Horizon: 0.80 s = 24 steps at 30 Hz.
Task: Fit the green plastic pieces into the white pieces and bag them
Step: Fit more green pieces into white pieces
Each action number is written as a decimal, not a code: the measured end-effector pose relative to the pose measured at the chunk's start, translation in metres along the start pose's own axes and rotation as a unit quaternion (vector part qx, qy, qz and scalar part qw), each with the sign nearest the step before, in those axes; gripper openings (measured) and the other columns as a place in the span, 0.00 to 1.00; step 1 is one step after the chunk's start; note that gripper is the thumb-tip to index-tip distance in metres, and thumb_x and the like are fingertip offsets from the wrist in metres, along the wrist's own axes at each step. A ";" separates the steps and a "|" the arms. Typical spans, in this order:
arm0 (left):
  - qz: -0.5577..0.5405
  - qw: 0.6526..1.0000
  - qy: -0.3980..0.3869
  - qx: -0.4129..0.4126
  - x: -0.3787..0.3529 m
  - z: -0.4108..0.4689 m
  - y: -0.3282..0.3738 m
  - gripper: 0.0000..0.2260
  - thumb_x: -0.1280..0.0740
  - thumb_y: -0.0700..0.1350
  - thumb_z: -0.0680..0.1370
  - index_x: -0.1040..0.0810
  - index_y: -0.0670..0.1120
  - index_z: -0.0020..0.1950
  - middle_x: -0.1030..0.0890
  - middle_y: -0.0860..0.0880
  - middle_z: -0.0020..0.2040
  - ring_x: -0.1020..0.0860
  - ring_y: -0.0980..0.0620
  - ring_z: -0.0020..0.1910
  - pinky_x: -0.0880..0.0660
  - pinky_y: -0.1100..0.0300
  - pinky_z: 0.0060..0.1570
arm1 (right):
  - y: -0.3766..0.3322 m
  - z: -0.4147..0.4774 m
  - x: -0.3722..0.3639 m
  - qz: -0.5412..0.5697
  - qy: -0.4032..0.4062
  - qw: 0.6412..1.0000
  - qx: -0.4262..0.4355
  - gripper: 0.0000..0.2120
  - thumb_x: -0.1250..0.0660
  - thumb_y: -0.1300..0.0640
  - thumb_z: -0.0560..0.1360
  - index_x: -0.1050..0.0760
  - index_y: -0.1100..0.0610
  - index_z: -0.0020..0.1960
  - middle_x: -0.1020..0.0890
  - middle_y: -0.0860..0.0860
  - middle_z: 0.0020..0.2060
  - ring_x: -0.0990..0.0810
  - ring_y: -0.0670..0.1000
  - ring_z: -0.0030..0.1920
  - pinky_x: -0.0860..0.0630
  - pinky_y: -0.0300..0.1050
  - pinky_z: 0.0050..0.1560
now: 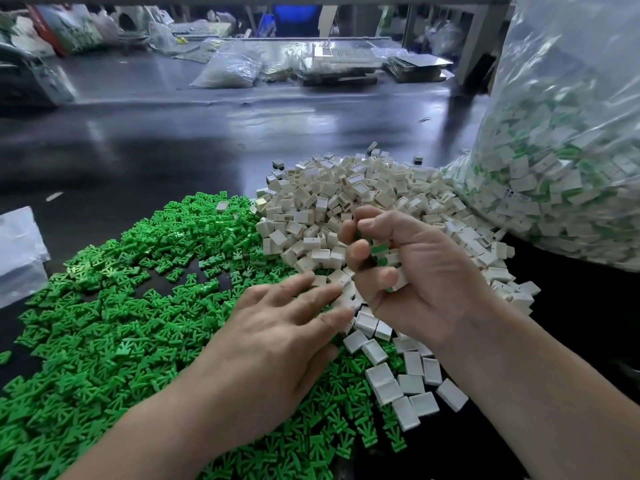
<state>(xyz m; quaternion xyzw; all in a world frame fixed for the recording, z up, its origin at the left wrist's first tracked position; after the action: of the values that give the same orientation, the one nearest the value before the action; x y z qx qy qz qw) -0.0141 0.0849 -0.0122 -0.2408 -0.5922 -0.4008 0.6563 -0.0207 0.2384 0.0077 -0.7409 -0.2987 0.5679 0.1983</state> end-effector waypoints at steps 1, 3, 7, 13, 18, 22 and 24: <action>0.001 1.000 0.002 -0.010 0.000 0.000 0.000 0.19 0.45 0.57 0.81 0.29 0.58 0.71 0.28 0.57 0.72 0.34 0.51 0.73 0.32 0.47 0.65 | 0.000 0.000 0.001 -0.006 0.002 1.000 0.000 0.11 0.33 0.66 0.66 0.26 0.57 0.46 0.21 0.54 0.36 0.25 0.45 0.26 0.36 0.32 0.17; 0.000 0.999 0.025 -0.025 0.004 0.000 -0.001 0.16 0.42 0.55 0.81 0.24 0.58 0.66 0.24 0.60 0.66 0.29 0.53 0.69 0.30 0.48 0.62 | 0.000 0.001 0.001 -0.020 0.000 1.000 -0.001 0.07 0.32 0.65 0.67 0.26 0.57 0.44 0.24 0.53 0.36 0.29 0.43 0.24 0.37 0.31 0.17; -0.004 0.998 0.065 -0.020 0.010 0.001 -0.001 0.11 0.39 0.55 0.79 0.17 0.56 0.53 0.18 0.61 0.54 0.23 0.55 0.58 0.28 0.48 0.56 | 0.002 0.001 0.001 -0.024 -0.002 1.000 -0.009 0.08 0.29 0.60 0.68 0.28 0.57 0.42 0.25 0.51 0.35 0.32 0.43 0.23 0.38 0.31 0.17; -0.001 0.994 0.106 0.019 0.012 0.002 -0.002 0.06 0.33 0.50 0.77 0.18 0.50 0.48 0.19 0.55 0.43 0.22 0.51 0.45 0.29 0.52 0.48 | 0.004 0.000 0.001 -0.027 -0.021 0.999 -0.007 0.06 0.28 0.58 0.69 0.25 0.57 0.39 0.26 0.51 0.34 0.32 0.43 0.23 0.37 0.32 0.17; -0.115 0.970 0.174 0.123 0.022 -0.003 -0.018 0.15 0.38 0.56 0.79 0.20 0.54 0.62 0.22 0.59 0.50 0.25 0.62 0.47 0.28 0.71 0.45 | 0.006 0.000 0.000 -0.057 -0.047 0.997 -0.029 0.06 0.27 0.54 0.69 0.23 0.53 0.36 0.26 0.50 0.32 0.31 0.44 0.22 0.36 0.34 0.17; -0.233 0.931 0.206 0.192 0.027 -0.012 -0.027 0.11 0.39 0.63 0.76 0.22 0.62 0.51 0.21 0.62 0.46 0.23 0.64 0.46 0.29 0.75 0.44 | 0.013 -0.003 -0.002 -0.090 -0.080 0.990 -0.067 0.09 0.28 0.52 0.71 0.27 0.54 0.42 0.22 0.51 0.34 0.27 0.44 0.24 0.33 0.34 0.17; -0.281 0.908 0.216 0.221 0.029 -0.015 -0.028 0.14 0.41 0.68 0.75 0.22 0.61 0.47 0.19 0.59 0.41 0.22 0.63 0.36 0.28 0.74 0.35 | 0.018 -0.004 -0.003 -0.128 -0.100 0.984 -0.076 0.06 0.29 0.54 0.72 0.24 0.55 0.42 0.21 0.53 0.36 0.26 0.45 0.26 0.32 0.34 0.18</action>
<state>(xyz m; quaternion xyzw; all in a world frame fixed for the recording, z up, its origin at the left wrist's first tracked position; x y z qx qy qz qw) -0.0289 0.0501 0.0085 0.1796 -0.5526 -0.4698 0.6646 -0.0138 0.2229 -0.0004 -0.6489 -0.4514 0.5850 0.1812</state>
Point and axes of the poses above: each hand's wrist, its own z-axis towards the middle knuckle, its own x-axis out of the back of the hand, y = z × x, the point moved 4 cm from there along z, towards the middle knuckle
